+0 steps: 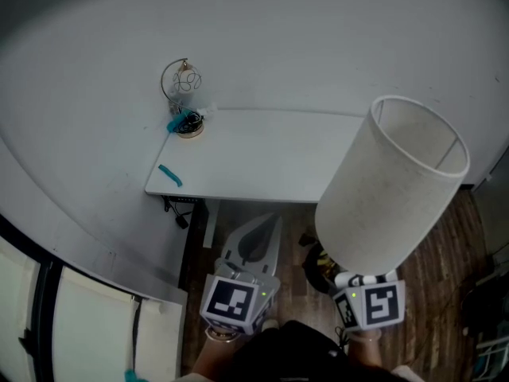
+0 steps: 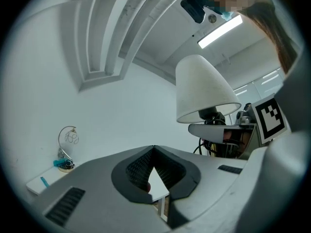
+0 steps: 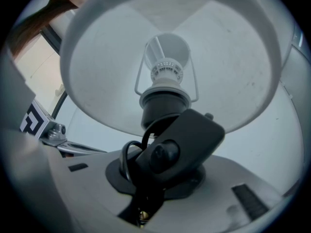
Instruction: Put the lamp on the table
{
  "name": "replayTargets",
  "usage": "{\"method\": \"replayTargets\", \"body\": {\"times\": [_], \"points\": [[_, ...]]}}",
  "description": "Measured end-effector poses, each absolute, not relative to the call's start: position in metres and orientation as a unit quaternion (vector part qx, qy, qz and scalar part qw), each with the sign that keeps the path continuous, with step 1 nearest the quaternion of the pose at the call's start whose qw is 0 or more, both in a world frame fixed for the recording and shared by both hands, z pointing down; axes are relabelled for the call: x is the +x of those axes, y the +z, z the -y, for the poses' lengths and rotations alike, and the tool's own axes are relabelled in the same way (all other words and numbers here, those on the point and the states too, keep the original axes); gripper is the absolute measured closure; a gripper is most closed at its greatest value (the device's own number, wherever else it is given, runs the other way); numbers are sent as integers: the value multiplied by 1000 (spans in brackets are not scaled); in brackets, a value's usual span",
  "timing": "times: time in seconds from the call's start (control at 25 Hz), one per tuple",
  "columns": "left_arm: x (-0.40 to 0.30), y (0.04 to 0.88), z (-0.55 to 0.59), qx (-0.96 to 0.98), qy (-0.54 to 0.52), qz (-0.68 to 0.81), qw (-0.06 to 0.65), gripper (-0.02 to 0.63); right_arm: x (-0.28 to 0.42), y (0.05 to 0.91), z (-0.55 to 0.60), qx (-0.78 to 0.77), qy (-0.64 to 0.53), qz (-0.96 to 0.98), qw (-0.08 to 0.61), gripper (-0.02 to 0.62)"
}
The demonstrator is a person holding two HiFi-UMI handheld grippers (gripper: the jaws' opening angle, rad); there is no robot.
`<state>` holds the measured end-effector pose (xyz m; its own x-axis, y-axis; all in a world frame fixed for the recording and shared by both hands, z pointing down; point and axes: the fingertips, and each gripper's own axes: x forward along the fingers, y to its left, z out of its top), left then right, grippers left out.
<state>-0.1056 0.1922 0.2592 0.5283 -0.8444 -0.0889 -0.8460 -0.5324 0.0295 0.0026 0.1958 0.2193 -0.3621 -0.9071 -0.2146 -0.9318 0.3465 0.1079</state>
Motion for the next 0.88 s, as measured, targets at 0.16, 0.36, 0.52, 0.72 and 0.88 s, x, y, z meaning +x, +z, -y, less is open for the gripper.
{"method": "replayTargets", "body": {"times": [0.16,0.36,0.52,0.72,0.88], "points": [[-110,261,-184,-872,44,-487,7,607,2,219,-187,-563,109,-817,56,514],[-109,264,-172,-873,41,-486,10,607,6,223,-175,-569,107,-813,57,514],[-104,265,-156,-874,42,-484,14,607,10,224,-159,-571,109,-811,58,514],[-96,266,-136,-876,42,-481,16,607,16,225,-135,-569,115,-813,58,514],[-92,269,-115,-875,41,-481,15,607,19,227,-114,-567,117,-813,59,514]]}}
